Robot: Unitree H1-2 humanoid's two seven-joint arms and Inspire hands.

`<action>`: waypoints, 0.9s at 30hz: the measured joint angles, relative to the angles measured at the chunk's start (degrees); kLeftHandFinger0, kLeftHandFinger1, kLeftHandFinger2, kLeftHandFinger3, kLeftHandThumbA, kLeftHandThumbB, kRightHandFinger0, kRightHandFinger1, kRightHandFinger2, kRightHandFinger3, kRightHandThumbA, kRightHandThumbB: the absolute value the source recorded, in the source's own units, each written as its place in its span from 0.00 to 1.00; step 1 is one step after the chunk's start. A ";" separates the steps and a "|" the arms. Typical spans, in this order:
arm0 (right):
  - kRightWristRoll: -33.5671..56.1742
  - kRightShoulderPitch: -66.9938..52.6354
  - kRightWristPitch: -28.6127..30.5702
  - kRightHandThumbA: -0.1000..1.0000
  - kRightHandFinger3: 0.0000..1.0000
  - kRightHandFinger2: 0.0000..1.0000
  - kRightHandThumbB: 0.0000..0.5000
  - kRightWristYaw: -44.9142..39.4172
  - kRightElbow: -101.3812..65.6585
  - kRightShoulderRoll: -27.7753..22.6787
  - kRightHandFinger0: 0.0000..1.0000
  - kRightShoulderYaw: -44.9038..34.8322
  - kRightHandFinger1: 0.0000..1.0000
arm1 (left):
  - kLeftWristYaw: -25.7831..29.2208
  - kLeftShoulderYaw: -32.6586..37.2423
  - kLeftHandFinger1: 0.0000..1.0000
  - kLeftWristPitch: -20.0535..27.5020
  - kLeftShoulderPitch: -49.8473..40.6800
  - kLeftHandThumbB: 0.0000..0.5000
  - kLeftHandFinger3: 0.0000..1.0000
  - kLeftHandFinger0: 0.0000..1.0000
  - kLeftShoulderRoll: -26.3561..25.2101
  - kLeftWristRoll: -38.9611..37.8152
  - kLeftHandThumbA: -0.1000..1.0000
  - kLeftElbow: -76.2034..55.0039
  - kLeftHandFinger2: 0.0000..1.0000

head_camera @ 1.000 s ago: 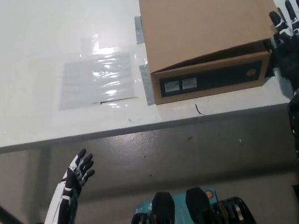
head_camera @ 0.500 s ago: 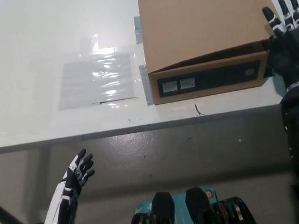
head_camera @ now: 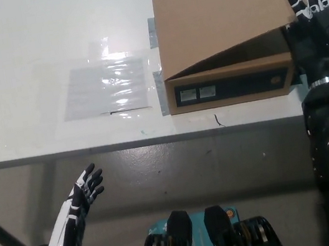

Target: A small storage box is placed at the center of the table and the robot uses its right hand to slide under its lid and push it upwards to open it

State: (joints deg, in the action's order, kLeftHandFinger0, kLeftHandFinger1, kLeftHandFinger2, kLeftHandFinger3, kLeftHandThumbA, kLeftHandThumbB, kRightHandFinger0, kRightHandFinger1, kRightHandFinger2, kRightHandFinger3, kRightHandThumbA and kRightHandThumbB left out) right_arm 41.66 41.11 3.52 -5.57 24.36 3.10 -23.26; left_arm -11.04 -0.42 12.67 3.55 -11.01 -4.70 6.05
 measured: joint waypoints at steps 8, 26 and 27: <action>0.00 0.18 -0.47 1.00 1.00 1.00 0.53 0.52 0.16 1.19 1.00 0.01 1.00 | 0.00 0.00 1.00 -0.01 0.01 0.65 1.00 1.00 -0.03 0.01 1.00 0.01 1.00; -2.36 7.63 -1.85 1.00 1.00 1.00 0.57 2.63 0.05 6.79 1.00 6.39 1.00 | -0.01 0.08 1.00 -0.09 0.04 0.58 1.00 1.00 -0.03 0.01 1.00 0.02 1.00; -2.75 7.72 -1.93 1.00 1.00 1.00 0.57 2.67 0.05 6.84 1.00 7.14 1.00 | -0.01 0.08 1.00 -0.09 0.04 0.58 1.00 1.00 -0.03 0.00 1.00 0.02 1.00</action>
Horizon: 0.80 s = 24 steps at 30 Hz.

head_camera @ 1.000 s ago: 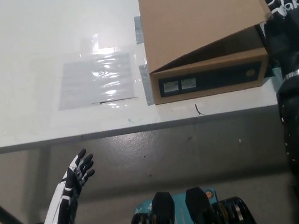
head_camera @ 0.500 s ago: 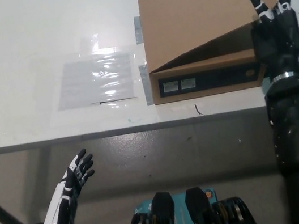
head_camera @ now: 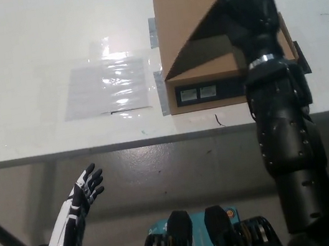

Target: A small storage box is placed at the center of the table and the robot uses its right hand to slide under its lid and push it upwards to open it

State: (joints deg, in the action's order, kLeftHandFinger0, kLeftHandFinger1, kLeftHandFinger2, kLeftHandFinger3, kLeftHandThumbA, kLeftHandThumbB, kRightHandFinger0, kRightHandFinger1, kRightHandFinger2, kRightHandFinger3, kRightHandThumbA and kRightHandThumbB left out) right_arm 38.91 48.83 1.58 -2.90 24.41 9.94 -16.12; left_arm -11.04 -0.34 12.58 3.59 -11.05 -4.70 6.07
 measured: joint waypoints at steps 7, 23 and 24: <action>-3.64 0.91 -0.54 1.00 1.00 1.00 0.55 0.01 0.06 0.83 1.00 5.98 1.00 | 0.00 0.02 1.00 -0.20 0.00 0.56 1.00 1.00 -0.01 0.00 1.00 -0.02 1.00; -14.31 1.11 -0.56 1.00 1.00 1.00 0.62 -3.69 5.71 2.03 1.00 21.31 1.00 | -0.02 0.04 1.00 -0.24 0.27 0.59 1.00 1.00 -0.15 0.00 1.00 -0.11 1.00; -14.46 1.12 -0.52 1.00 1.00 1.00 0.62 -3.80 5.96 2.03 1.00 21.51 1.00 | -0.02 0.04 1.00 -0.24 0.29 0.60 1.00 1.00 -0.15 0.00 1.00 -0.11 1.00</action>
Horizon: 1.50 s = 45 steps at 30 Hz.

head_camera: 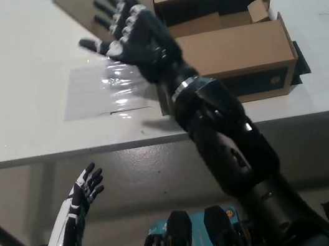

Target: A small storage box is placed at the center of the table and the robot uses its right hand to slide under its lid and push it upwards to open it

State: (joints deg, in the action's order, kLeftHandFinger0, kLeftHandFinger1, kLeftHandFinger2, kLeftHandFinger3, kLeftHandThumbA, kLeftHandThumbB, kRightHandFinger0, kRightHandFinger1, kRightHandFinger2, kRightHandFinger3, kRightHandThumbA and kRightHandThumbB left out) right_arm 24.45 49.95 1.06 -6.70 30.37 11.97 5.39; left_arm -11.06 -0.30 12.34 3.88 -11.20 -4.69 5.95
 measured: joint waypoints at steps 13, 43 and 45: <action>-5.89 3.11 3.59 1.00 1.00 1.00 0.67 -2.69 20.43 -1.19 1.00 0.76 1.00 | -0.02 0.04 1.00 -0.06 0.43 0.60 1.00 1.00 -0.36 0.02 1.00 -0.01 1.00; -3.05 -5.90 -2.03 1.00 1.00 1.00 0.72 -3.23 -22.45 -10.59 1.00 -7.60 1.00 | 0.01 0.13 1.00 -0.37 0.68 0.50 1.00 1.00 -0.33 0.04 1.00 1.31 1.00; -3.08 -8.15 -2.24 1.00 1.00 1.00 0.76 -3.18 -25.82 -11.99 1.00 -8.24 1.00 | 0.01 0.12 1.00 -0.37 0.69 0.51 1.00 1.00 -0.33 0.03 1.00 1.43 1.00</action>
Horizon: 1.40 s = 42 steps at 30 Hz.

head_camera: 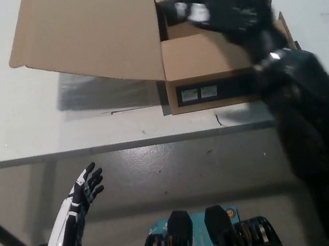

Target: A small storage box is placed at the center of the table and the robot uses its right hand to slide under its lid and push it upwards to open it

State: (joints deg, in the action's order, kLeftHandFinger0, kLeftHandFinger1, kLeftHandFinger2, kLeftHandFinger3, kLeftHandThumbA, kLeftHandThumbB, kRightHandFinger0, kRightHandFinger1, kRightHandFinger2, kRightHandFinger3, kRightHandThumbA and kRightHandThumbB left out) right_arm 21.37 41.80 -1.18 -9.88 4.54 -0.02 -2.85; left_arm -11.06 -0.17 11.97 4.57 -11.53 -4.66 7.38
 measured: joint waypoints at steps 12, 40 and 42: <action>-0.32 -31.31 3.44 1.00 1.00 1.00 0.68 -0.69 -24.71 -8.61 1.00 -4.92 1.00 | -0.01 -0.03 1.00 0.10 0.02 0.51 1.00 1.00 0.04 -0.03 1.00 0.17 1.00; -7.78 -41.79 20.25 1.00 1.00 1.00 0.40 -1.89 2.05 -8.47 1.00 -3.35 1.00 | -0.04 0.57 1.00 0.40 -0.65 0.54 1.00 1.00 0.04 0.01 1.00 -1.24 1.00; -7.88 -41.51 20.52 1.00 1.00 1.00 0.38 -1.87 2.53 -8.48 1.00 -3.36 1.00 | -0.04 0.62 1.00 0.39 -0.60 0.53 1.00 1.00 0.05 0.01 1.00 -1.23 1.00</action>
State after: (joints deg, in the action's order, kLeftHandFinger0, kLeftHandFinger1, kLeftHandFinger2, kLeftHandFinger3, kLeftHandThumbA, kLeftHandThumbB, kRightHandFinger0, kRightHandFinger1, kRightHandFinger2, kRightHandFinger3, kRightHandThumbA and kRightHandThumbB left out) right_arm 13.49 0.29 19.34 -11.75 7.07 -8.50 -6.20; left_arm -11.09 0.45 12.36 3.96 -11.48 -4.65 6.15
